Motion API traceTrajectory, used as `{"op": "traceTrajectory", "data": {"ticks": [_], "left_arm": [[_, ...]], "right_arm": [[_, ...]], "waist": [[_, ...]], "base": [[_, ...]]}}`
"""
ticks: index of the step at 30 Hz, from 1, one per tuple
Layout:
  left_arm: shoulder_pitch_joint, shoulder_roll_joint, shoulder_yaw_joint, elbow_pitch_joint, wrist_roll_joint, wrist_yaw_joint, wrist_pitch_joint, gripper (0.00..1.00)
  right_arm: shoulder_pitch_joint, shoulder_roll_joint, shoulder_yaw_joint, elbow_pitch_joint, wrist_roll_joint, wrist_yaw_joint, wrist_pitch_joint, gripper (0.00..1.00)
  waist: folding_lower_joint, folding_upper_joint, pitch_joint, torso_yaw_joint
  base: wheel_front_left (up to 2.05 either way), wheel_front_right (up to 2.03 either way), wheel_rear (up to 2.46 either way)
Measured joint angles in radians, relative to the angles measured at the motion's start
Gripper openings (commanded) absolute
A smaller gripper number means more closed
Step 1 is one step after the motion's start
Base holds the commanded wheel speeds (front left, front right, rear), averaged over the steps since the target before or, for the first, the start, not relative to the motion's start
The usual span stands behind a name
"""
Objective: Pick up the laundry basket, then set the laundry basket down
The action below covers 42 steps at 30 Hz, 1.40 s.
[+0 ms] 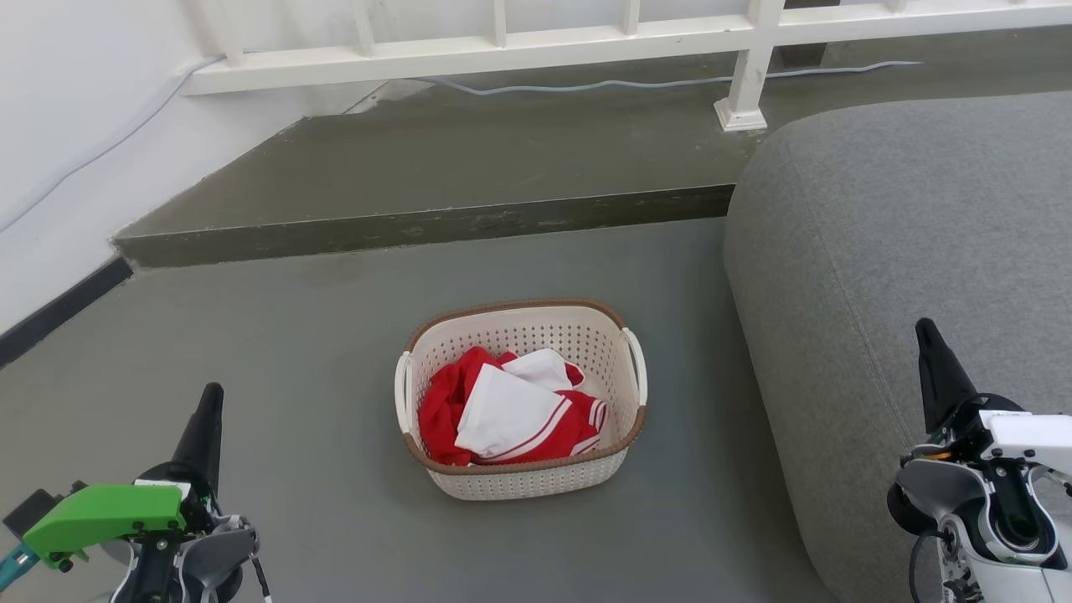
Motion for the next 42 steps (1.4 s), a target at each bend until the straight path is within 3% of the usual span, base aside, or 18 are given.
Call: {"op": "traceTrajectory", "data": {"ticks": [42], "left_arm": [[0.002, 0.0, -0.002, -0.003, 0.0, 0.0, -0.001, 0.0]], "right_arm": [[0.001, 0.0, 0.0, -0.002, 0.0, 0.0, 0.0, 0.0]], "waist": [[0.0, 0.0, 0.0, 0.0]], "base": [[0.0, 0.0, 0.0]]}}
